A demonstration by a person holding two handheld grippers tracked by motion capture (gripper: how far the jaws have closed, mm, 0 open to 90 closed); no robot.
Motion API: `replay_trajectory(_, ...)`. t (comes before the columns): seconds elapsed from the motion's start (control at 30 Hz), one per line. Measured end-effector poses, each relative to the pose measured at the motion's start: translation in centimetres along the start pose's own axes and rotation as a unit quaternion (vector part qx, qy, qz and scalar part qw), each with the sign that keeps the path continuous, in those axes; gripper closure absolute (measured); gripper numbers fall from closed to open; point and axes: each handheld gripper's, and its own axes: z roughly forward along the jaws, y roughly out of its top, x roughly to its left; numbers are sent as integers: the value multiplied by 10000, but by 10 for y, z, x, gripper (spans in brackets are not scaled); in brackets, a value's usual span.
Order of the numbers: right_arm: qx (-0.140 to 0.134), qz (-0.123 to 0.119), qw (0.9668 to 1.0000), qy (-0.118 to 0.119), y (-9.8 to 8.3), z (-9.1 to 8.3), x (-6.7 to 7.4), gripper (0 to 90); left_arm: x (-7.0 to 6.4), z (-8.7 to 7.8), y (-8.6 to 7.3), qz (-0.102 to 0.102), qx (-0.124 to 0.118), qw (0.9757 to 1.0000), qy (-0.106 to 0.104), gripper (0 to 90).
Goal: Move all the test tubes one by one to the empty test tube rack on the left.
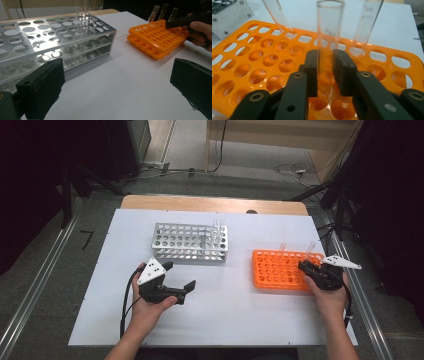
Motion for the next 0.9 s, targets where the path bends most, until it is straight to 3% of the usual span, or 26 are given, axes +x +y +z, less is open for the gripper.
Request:
replay_trajectory(0.07, -20, 36, 10000, 20, -1, 0, -1, 736, 0, 0, -1, -28, 21, 10000, -2, 0)
replay_trajectory(0.17, -3, -102, 9999, -35, 1, 0, 0, 739, 0, 1, -2, -12, 38, 10000, -16, 0)
replay_trajectory(0.37, -77, 55, 9999, 41, 1, -2, -2, 740, -1, 0, -1, -5, 16, 10000, -36, 0)
replay_trajectory(0.9, -518, 15, 9986, 44, 20, -30, 1, 741, -3, -3, 1, 9, -5, 10000, -76, 0)
